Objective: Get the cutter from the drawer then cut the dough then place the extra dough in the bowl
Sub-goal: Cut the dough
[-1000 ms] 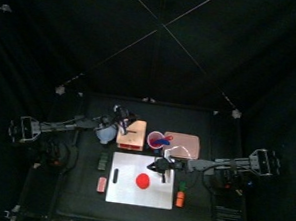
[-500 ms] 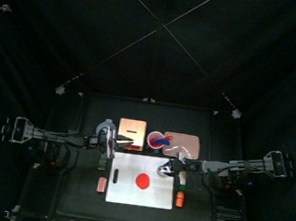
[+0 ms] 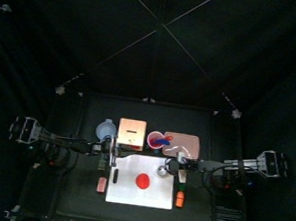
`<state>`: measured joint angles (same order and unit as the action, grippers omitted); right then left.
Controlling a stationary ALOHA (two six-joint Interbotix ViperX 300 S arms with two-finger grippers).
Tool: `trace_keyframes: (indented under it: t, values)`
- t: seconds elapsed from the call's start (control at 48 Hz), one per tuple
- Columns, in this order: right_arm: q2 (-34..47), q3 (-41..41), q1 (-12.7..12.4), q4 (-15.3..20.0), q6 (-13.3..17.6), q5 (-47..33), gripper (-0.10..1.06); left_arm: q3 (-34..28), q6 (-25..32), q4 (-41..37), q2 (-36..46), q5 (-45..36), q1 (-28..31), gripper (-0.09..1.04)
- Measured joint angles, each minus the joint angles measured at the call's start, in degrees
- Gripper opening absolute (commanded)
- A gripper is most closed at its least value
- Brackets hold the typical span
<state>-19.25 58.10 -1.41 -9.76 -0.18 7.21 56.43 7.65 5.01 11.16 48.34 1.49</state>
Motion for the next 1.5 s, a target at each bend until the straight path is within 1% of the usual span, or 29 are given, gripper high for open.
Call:
trace_keyframes:
  t: [0.167, 0.229, 0.396, 0.458, 0.583, 0.646, 0.875, 1.021, 1.125, 1.188, 1.292, 1.396, 1.5]
  values:
    - [3.08, -2.2, 0.09, 0.0, 0.09, -1.32, 0.77, 0.44, 0.09, 0.0, 0.09, 0.0, 0.44, 0.59]
    - [4.22, -3.08, 0.26, 0.09, 0.62, -1.32, 0.77, 0.97, 0.18, 0.0, 0.26, 0.0, 0.88, 0.59]
    - [6.68, -4.75, 0.79, 0.18, 0.44, -1.32, 0.76, 2.37, 0.79, 0.0, 1.85, 0.09, 2.55, 0.59]
    - [7.12, -5.1, 0.79, 0.18, 0.53, -1.32, 0.73, 2.99, 0.88, 0.0, 2.64, 0.0, 3.16, 0.59]
    - [7.47, -5.36, 1.23, 0.62, 0.62, -0.79, 0.62, 4.22, 0.97, 0.0, 3.87, 0.0, 4.48, 0.59]
    - [7.56, -5.36, 1.41, 1.14, 0.7, -0.62, 0.58, 5.1, 0.97, 0.0, 4.57, 0.0, 5.1, 0.59]
    - [7.65, -6.68, 1.41, 2.81, 1.32, 0.7, 0.57, 6.77, 0.97, -0.62, 8.26, 0.09, 7.21, 0.59]
    - [7.91, -11.78, 2.55, 5.54, 1.49, 4.48, 0.57, 6.86, 1.05, -0.62, 9.58, -0.18, 7.21, 0.59]
    - [10.46, -17.31, 3.16, 8.35, 1.58, 8.7, 0.57, 7.21, 1.05, -1.14, 9.32, -0.53, 7.12, 0.59]
    - [11.95, -19.6, 3.78, 9.23, 1.41, 10.02, 0.57, 7.47, 1.05, -1.32, 9.32, -0.7, 7.12, 0.59]
    - [14.77, -22.15, 5.8, 9.76, 1.49, 10.2, 0.57, 7.47, 1.05, -1.41, 9.23, -0.79, 7.12, 0.59]
    - [16.61, -23.03, 7.65, 9.76, 1.49, 9.76, 0.57, 7.65, 1.05, -1.41, 9.23, -0.79, 7.12, 0.59]
    - [17.58, -23.47, 8.88, 9.67, 1.41, 8.35, 0.57, 8.44, 0.97, -1.41, 9.23, -0.79, 7.12, 0.59]
